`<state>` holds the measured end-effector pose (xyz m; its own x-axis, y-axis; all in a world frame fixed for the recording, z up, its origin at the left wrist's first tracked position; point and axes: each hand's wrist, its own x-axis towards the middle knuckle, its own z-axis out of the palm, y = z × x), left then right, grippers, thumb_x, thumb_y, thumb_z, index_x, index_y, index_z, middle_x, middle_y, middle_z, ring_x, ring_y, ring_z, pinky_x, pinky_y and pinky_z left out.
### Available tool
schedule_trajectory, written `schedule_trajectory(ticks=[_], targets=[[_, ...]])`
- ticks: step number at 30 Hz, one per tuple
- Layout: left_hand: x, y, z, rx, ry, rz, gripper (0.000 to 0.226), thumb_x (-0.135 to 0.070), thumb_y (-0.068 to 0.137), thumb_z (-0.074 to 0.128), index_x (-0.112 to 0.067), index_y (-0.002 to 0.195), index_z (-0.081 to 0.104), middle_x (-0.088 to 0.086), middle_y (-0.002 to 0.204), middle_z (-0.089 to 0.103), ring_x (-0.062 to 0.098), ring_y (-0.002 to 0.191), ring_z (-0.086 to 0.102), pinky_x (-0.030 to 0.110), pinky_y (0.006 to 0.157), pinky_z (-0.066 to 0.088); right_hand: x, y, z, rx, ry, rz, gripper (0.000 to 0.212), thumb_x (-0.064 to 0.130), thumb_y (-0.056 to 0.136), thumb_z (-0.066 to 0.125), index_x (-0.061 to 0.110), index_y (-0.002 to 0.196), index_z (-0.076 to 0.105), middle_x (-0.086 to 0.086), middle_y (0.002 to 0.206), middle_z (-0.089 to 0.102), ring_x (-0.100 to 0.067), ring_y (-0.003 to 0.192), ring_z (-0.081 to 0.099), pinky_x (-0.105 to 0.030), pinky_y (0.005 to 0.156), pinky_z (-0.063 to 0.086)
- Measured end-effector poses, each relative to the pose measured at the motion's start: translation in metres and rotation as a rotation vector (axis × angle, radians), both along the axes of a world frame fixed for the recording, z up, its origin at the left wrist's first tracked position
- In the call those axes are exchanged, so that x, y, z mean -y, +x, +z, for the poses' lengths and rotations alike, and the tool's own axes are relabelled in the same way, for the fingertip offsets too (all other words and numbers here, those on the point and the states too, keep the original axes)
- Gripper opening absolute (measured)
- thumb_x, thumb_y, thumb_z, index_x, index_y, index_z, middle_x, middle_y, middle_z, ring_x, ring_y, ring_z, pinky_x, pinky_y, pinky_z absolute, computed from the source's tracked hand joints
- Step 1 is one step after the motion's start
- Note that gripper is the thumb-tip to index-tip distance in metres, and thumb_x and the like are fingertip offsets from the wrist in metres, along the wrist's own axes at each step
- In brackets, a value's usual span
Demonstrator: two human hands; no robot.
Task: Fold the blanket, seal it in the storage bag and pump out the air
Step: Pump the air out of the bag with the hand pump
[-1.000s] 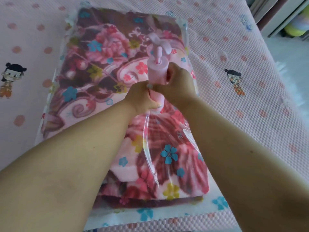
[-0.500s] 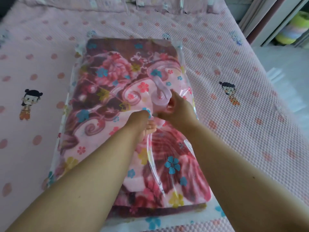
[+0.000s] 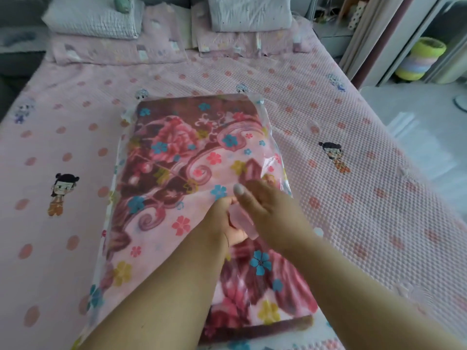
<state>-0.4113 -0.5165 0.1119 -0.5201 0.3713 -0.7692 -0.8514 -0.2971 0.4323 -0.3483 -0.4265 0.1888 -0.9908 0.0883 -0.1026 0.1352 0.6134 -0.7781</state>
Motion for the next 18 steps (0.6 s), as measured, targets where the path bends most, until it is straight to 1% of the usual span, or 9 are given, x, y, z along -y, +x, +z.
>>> schedule_trajectory(ticks=[3,5,7,9,11,12,13,16,18], targets=[[0.001,0.007,-0.001,-0.052,-0.085,-0.001,0.03,-0.025,0.103,0.032,-0.014,0.08,0.049,0.002,0.068,0.052,0.014,0.055,0.059,0.017,0.043,0.047,0.013,0.017,-0.007,0.022,0.182,0.056,0.051,0.07,0.089,0.029,0.03,0.099,0.06,0.01,0.083,0.052,-0.013,0.08,0.055,-0.033,0.074,0.045],[0.001,0.006,0.0,0.009,-0.09,-0.003,0.033,-0.024,0.104,0.033,-0.013,0.075,0.045,0.003,0.061,0.047,0.016,0.048,0.051,0.015,0.039,0.044,0.011,0.021,-0.016,0.052,0.19,0.038,0.039,0.058,0.095,0.037,0.026,0.092,0.059,0.006,0.079,0.054,-0.016,0.077,0.055,-0.035,0.072,0.046],[-0.001,0.005,0.002,0.076,-0.032,-0.001,0.031,-0.03,0.103,0.036,-0.011,0.082,0.048,0.003,0.06,0.048,0.015,0.054,0.05,0.018,0.06,0.05,0.007,0.023,-0.02,0.133,0.118,0.045,0.039,0.054,0.097,0.037,0.022,0.082,0.053,0.004,0.066,0.055,-0.016,0.068,0.054,-0.035,0.067,0.045],[-0.002,0.005,-0.002,0.089,-0.022,-0.004,0.035,-0.039,0.102,0.041,-0.007,0.108,0.055,0.009,0.088,0.062,0.02,0.085,0.061,0.026,0.087,0.047,0.008,0.023,-0.022,0.226,-0.028,0.052,0.039,0.052,0.098,0.038,0.022,0.08,0.057,0.001,0.058,0.059,-0.011,0.058,0.056,-0.032,0.065,0.048],[-0.001,0.005,-0.009,0.079,-0.074,0.006,0.049,-0.042,0.101,0.042,-0.002,0.128,0.05,0.016,0.124,0.059,0.025,0.12,0.054,0.031,0.101,0.039,0.012,0.02,-0.023,0.323,-0.223,0.016,0.037,0.044,0.099,0.041,0.022,0.075,0.058,-0.001,0.053,0.06,-0.011,0.049,0.054,-0.027,0.056,0.047],[0.0,0.004,-0.012,0.068,-0.098,-0.009,0.05,-0.043,0.101,0.04,-0.002,0.129,0.049,0.016,0.126,0.057,0.025,0.122,0.052,0.032,0.102,0.038,0.013,0.017,-0.025,0.374,-0.31,-0.018,0.036,0.039,0.1,0.041,0.019,0.074,0.056,-0.004,0.053,0.06,-0.014,0.046,0.053,-0.024,0.051,0.044],[0.0,0.005,-0.014,0.06,-0.101,-0.015,0.049,-0.044,0.101,0.038,-0.003,0.125,0.052,0.016,0.119,0.06,0.024,0.115,0.055,0.032,0.098,0.041,0.015,0.014,-0.026,0.422,-0.368,-0.055,0.035,0.034,0.1,0.041,0.016,0.073,0.055,-0.007,0.054,0.058,-0.016,0.045,0.051,-0.022,0.046,0.041],[-0.003,0.011,-0.021,0.049,-0.135,-0.017,0.05,-0.051,0.1,0.034,-0.007,0.094,0.057,0.015,0.088,0.057,0.021,0.079,0.057,0.03,0.067,0.044,0.018,0.006,-0.024,0.578,-0.429,-0.181,0.036,0.03,0.096,0.041,0.013,0.066,0.05,-0.006,0.053,0.053,-0.02,0.043,0.048,-0.022,0.045,0.037],[-0.005,0.015,-0.026,0.037,-0.163,-0.059,0.053,-0.057,0.096,0.039,-0.008,0.093,0.058,0.016,0.079,0.055,0.024,0.065,0.055,0.027,0.055,0.043,0.019,0.009,-0.024,0.627,-0.482,-0.262,0.042,0.036,0.094,0.046,0.014,0.059,0.047,-0.003,0.053,0.049,-0.017,0.043,0.047,-0.023,0.047,0.035]])
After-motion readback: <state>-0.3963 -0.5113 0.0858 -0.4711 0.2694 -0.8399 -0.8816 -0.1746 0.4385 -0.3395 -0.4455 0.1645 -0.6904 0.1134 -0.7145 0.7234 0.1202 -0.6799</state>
